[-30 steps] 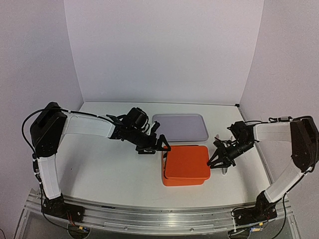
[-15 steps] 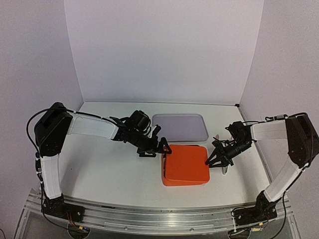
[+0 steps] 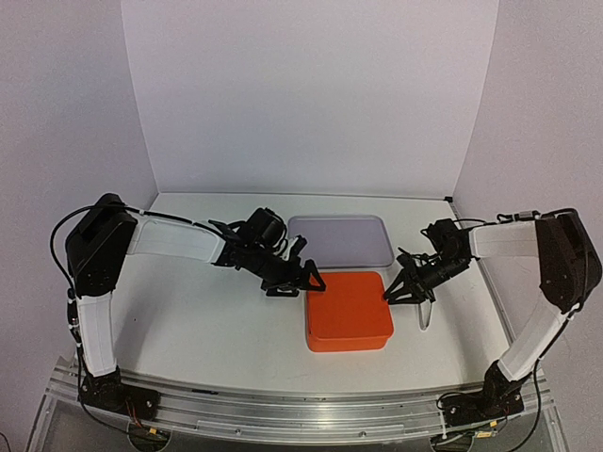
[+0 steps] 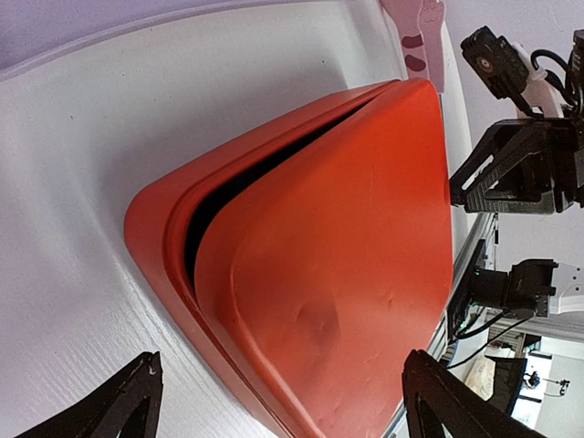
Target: Pack the cookies
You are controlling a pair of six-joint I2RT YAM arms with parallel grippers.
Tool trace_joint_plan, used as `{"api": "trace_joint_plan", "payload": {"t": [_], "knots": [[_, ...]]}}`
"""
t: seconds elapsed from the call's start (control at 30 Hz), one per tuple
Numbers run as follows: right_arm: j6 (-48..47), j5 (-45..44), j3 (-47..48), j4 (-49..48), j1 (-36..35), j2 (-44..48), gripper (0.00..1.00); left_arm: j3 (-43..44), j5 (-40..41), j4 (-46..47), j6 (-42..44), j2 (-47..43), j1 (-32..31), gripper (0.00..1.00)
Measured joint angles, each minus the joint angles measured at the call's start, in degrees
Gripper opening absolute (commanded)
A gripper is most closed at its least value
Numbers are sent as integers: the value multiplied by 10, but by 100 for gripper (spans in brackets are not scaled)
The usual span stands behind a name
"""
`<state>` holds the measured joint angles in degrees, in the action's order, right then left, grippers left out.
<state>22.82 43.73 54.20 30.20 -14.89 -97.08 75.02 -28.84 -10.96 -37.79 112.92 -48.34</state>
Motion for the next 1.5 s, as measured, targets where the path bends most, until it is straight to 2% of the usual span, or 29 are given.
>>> {"api": "trace_joint_plan", "payload": {"t": [0.17, 0.27, 0.33, 0.77, 1.07, 1.5], "knots": [[7, -22, 10, -2, -9, -5, 20, 17, 5, -8, 3, 10, -1, 74], [13, -36, 14, -2, -11, -6, 20, 28, 7, -12, 4, 17, -1, 62], [18, -45, 14, -3, -11, -6, 21, 30, 11, -18, 3, 18, -1, 59], [35, -90, 23, -4, -42, -7, 23, 38, 36, -43, 4, 25, -1, 58], [44, -155, 51, 4, -88, -12, 24, 38, 51, -47, 2, 25, 1, 42], [58, -213, 68, 21, -112, -12, 29, 27, 61, -34, -11, 22, 4, 38]]}}
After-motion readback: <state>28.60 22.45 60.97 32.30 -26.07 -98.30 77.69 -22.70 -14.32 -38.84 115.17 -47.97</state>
